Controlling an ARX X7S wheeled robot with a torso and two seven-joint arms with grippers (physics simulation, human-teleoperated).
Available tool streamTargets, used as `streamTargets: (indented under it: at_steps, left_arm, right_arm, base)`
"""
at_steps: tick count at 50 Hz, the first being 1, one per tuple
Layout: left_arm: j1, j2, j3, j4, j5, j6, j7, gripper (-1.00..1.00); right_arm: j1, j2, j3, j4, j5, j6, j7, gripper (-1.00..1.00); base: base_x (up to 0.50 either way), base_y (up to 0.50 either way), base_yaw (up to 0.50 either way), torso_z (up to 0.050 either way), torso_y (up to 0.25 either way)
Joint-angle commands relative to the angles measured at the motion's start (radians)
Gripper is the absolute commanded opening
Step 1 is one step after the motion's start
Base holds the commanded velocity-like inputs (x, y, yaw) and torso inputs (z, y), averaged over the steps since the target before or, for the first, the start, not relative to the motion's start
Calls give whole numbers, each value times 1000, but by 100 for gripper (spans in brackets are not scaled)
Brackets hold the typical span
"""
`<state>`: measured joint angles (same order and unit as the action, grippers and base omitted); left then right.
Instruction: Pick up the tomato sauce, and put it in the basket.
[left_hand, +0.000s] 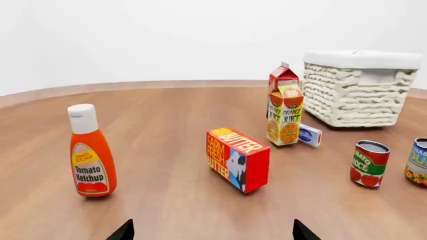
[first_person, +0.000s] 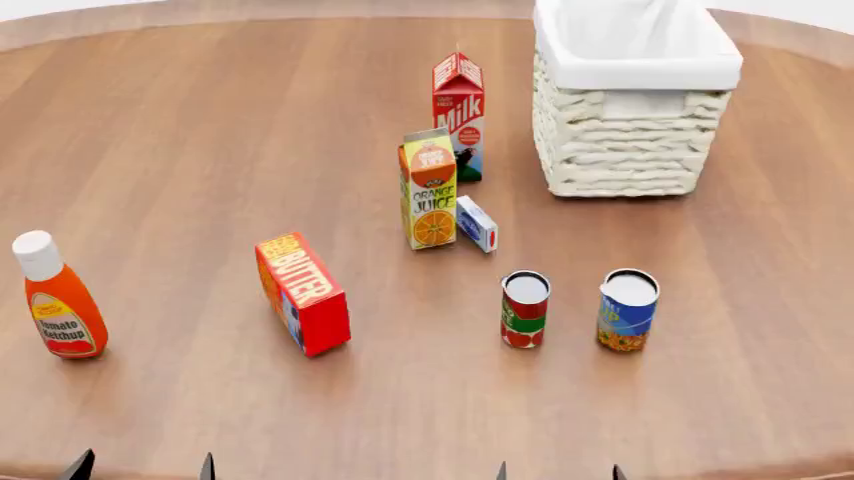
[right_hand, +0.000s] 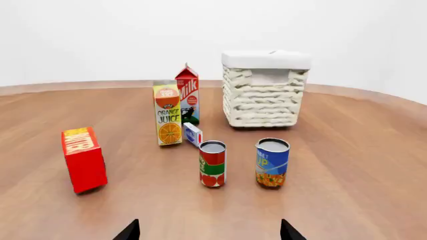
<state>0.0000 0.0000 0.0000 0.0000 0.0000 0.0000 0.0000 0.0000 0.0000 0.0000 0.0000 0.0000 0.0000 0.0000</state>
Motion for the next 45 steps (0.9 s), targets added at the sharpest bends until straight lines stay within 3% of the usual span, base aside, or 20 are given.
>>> streamTargets:
  at_steps: [1,16,32,45]
  left_arm:
    - [1,-15,18,0,-19,3,-16,100]
    - [22,-55,53,64,-89,-11,-62,100]
    - [42,-120,23,625,-247,-316,-120,100]
    - [-28,-169,-60,906,-397,-549,-206,100]
  right_arm:
    - [2,16,-23,4,10,-2,21,100]
    - [-9,52,-78,-51,34,22,75,100]
    - [-42,86,-99,-647,33,338,141,100]
    - [42,115,-130,-968,23,617,168,100]
  base:
    - [0,0,0,0,0]
    - [0,0,0,0,0]
    - [0,0,0,0,0]
    - [0,0,0,0,0]
